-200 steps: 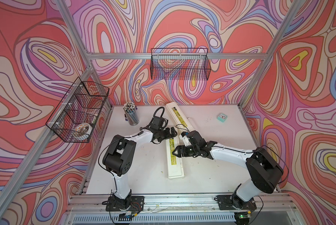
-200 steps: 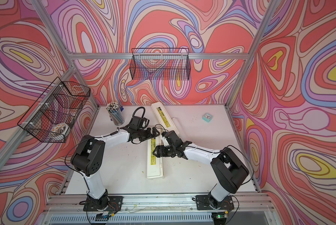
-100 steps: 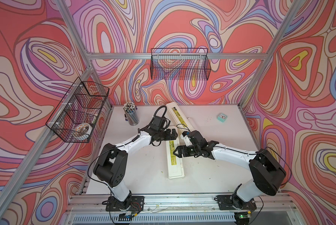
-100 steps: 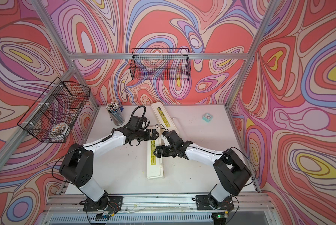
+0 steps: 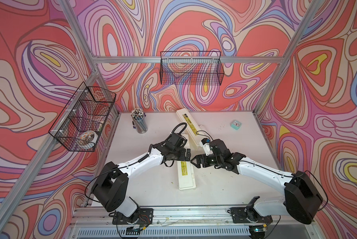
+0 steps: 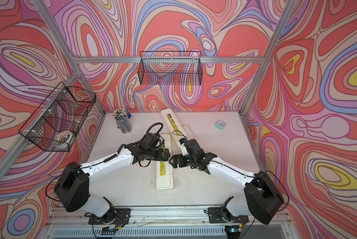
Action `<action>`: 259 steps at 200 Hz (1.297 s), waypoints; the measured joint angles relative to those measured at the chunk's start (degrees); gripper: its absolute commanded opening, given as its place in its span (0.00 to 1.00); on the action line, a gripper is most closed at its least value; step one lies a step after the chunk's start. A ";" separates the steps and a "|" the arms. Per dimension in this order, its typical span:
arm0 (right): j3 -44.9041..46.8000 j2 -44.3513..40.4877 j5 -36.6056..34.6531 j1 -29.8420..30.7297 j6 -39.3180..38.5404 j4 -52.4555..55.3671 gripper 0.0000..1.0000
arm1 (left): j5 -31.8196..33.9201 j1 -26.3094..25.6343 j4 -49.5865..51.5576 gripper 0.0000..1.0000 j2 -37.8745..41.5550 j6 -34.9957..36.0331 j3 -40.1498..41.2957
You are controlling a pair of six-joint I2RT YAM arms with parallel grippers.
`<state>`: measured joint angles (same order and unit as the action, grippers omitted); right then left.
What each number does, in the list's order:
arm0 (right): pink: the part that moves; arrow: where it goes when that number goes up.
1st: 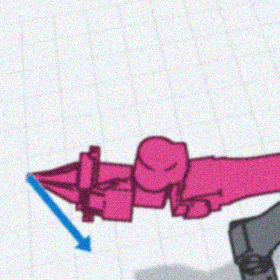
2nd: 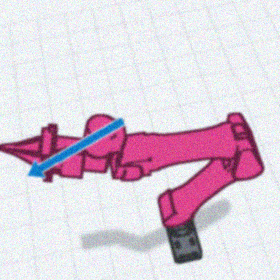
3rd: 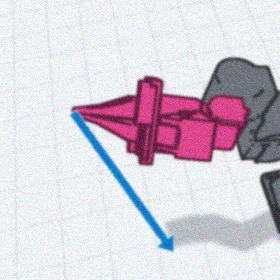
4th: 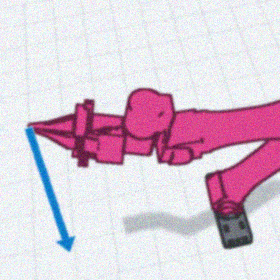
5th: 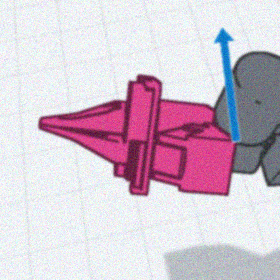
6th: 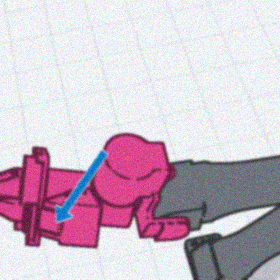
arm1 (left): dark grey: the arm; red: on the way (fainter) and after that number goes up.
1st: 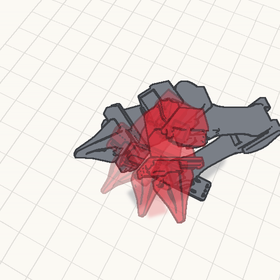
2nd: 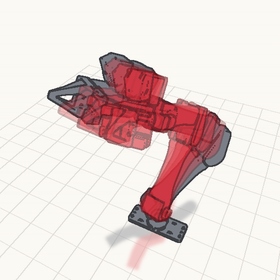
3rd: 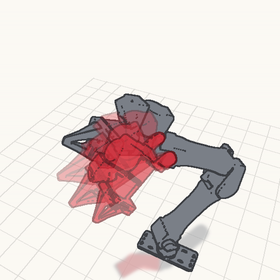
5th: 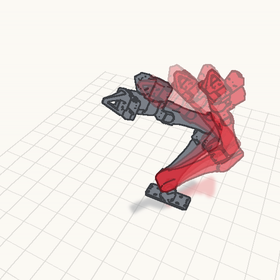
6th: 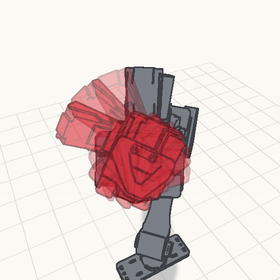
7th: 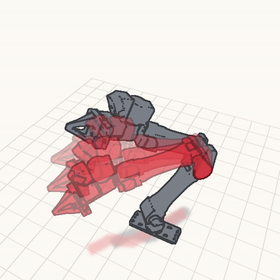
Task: Put plastic wrap rolls into dispensers
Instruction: Adjust the plastic wrap cutting box at the center of the board, then close the lid on the plastic wrap cutting box.
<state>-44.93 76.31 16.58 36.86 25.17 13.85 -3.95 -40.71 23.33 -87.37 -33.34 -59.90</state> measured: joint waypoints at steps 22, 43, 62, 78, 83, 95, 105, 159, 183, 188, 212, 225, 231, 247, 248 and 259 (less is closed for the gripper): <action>2.16 -2.36 -0.87 -1.18 -0.04 0.79 0.95 | 1.49 -2.54 0.94 1.00 1.42 -1.53 1.09; 4.35 -4.59 -2.14 -2.34 0.26 1.22 0.96 | 2.80 -5.09 1.40 1.00 1.79 -2.93 1.57; 6.36 -6.67 -2.69 -3.04 0.92 1.42 0.94 | 4.22 -7.04 1.92 1.00 1.77 -4.11 1.99; 7.82 -7.98 -2.62 -3.21 1.49 1.40 0.93 | 5.38 -8.22 2.64 1.00 1.66 -4.96 2.01; 8.22 -8.15 -2.56 -3.21 1.55 1.36 0.93 | 5.66 -8.57 2.95 1.00 1.60 -5.25 2.01; 9.22 -8.41 -2.12 -3.19 1.97 1.27 0.92 | 6.08 -9.42 3.52 1.00 1.36 -5.95 2.01; 10.19 -8.57 -1.49 -3.19 2.16 0.96 0.90 | 6.19 -10.19 3.96 1.00 1.11 -6.43 2.01; 16.81 -11.74 5.33 -3.21 4.00 -1.66 0.82 | 6.38 -11.87 4.33 1.00 0.68 -8.94 2.21; 20.37 -16.00 8.48 -3.19 5.22 -2.95 0.82 | 6.40 -11.87 4.31 1.00 0.61 -9.44 2.23; 20.76 -16.70 9.16 -3.21 5.40 -3.21 0.82 | 6.40 -11.87 4.31 1.00 0.61 -9.55 2.23; 21.07 -17.77 12.24 -3.19 5.81 -5.57 0.80 | 6.38 -11.87 4.15 1.00 0.59 -10.10 2.23; 21.07 -17.51 13.81 -3.19 6.08 -7.39 0.79 | 6.38 -11.87 3.98 1.00 0.50 -10.45 2.21; 21.07 -17.18 14.38 -3.15 6.21 -8.20 0.78 | 6.38 -11.87 3.89 1.00 0.39 -10.54 2.21; 21.03 -14.97 15.56 -2.49 6.45 -10.34 0.77 | 6.38 -11.85 3.56 1.00 0.00 -11.04 2.27; 21.03 -14.84 15.61 -2.45 6.47 -10.43 0.77 | 6.38 -11.87 3.54 1.00 -0.02 -11.06 2.27; 20.96 -12.57 15.89 -1.16 6.47 -11.34 0.77 | 6.38 -11.85 3.21 1.00 -0.24 -11.50 2.34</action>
<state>-23.97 63.75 32.47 35.70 31.64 2.50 2.44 -52.56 26.55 -87.61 -44.84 -57.56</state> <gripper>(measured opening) 0.772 0.998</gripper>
